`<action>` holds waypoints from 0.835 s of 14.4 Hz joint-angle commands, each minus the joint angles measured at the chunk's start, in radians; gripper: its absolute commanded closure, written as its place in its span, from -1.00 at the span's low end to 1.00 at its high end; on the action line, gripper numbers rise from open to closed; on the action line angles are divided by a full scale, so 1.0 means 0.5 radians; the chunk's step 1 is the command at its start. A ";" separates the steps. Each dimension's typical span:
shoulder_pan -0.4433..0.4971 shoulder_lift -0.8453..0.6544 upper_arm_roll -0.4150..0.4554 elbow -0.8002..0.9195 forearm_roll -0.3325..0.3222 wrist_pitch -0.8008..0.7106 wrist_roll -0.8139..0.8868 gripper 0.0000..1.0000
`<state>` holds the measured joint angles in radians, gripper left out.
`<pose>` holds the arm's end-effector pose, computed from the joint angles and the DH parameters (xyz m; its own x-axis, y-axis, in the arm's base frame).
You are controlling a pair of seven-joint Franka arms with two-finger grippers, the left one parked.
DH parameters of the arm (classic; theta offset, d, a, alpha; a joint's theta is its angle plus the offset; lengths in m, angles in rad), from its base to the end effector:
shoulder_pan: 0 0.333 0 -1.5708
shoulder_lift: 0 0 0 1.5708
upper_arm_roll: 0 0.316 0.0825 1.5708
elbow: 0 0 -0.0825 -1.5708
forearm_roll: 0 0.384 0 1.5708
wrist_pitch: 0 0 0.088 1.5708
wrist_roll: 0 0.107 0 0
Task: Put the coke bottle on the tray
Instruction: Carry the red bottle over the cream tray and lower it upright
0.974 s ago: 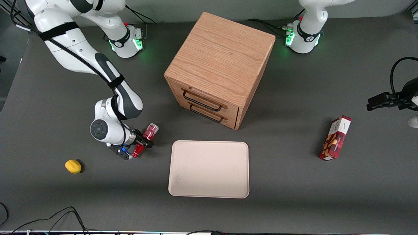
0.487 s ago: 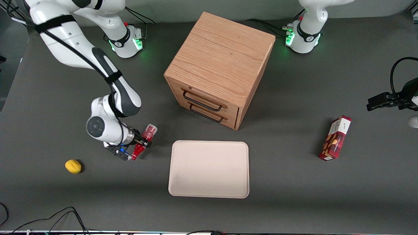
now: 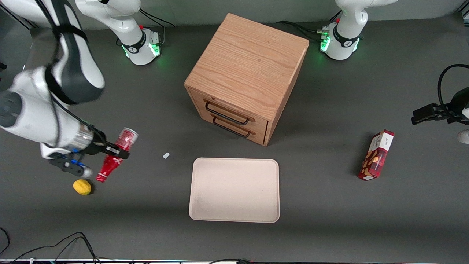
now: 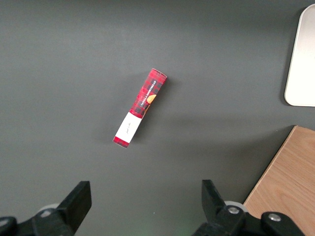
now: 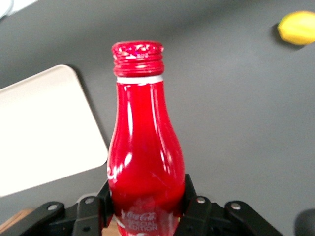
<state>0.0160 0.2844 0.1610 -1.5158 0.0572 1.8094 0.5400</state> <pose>0.6400 0.1074 0.5024 0.9275 -0.3714 -0.0417 -0.3737 -0.9229 -0.0923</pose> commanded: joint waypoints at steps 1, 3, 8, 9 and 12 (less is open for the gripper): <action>0.011 0.088 0.003 0.447 0.014 -0.314 -0.092 1.00; 0.023 0.091 0.012 0.589 0.066 -0.388 -0.092 1.00; 0.084 0.476 0.169 1.009 0.067 -0.229 -0.040 1.00; 0.094 0.559 0.187 1.037 0.076 -0.165 -0.025 1.00; 0.106 0.881 0.340 1.031 0.076 0.056 -0.016 1.00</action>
<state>0.0586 0.5770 0.2907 -1.0927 0.0786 1.7960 0.5161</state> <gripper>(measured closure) 0.449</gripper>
